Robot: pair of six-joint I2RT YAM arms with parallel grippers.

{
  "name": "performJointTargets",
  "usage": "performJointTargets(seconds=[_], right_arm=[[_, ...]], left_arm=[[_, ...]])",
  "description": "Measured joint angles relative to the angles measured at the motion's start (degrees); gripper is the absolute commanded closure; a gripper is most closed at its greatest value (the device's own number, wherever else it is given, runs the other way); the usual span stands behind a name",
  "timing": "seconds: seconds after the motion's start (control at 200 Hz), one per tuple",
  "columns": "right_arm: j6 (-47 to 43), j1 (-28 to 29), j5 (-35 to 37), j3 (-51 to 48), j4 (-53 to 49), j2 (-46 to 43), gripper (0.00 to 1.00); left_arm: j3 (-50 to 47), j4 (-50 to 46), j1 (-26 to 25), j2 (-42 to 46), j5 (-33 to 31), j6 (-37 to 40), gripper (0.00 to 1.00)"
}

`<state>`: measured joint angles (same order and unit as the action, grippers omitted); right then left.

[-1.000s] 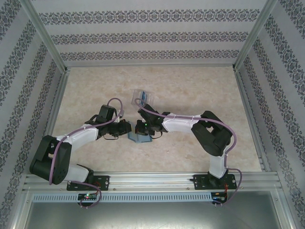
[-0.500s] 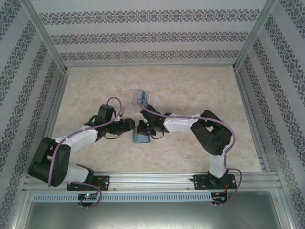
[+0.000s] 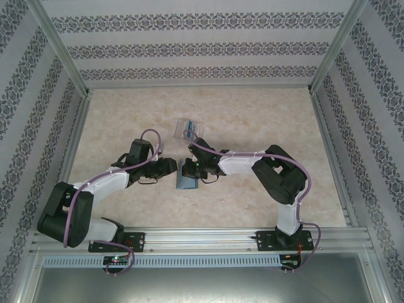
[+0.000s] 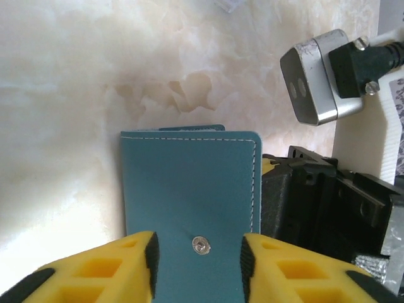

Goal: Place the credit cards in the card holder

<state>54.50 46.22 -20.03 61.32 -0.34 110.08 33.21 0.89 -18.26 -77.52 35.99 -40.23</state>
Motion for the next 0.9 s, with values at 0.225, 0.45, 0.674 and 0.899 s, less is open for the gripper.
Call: performJointTargets(seconds=[0.225,0.45,0.674,0.899], right_arm=[[0.0,0.0,-0.4,0.0,0.0,0.0,0.87],[-0.4,0.0,-0.5,0.0,0.0,0.0,0.82],[-0.9,0.0,-0.7,0.0,0.2,0.0,0.77],[-0.9,0.0,-0.8,0.0,0.3,0.2,0.77]], left_arm=[[-0.1,0.8,0.0,0.0,1.1,-0.4,0.39],[-0.1,1.7,0.0,-0.8,1.6,-0.6,0.47],[-0.1,1.8,0.0,-2.8,1.6,-0.3,0.50],[0.6,1.9,0.0,-3.4,1.7,1.0,0.70]])
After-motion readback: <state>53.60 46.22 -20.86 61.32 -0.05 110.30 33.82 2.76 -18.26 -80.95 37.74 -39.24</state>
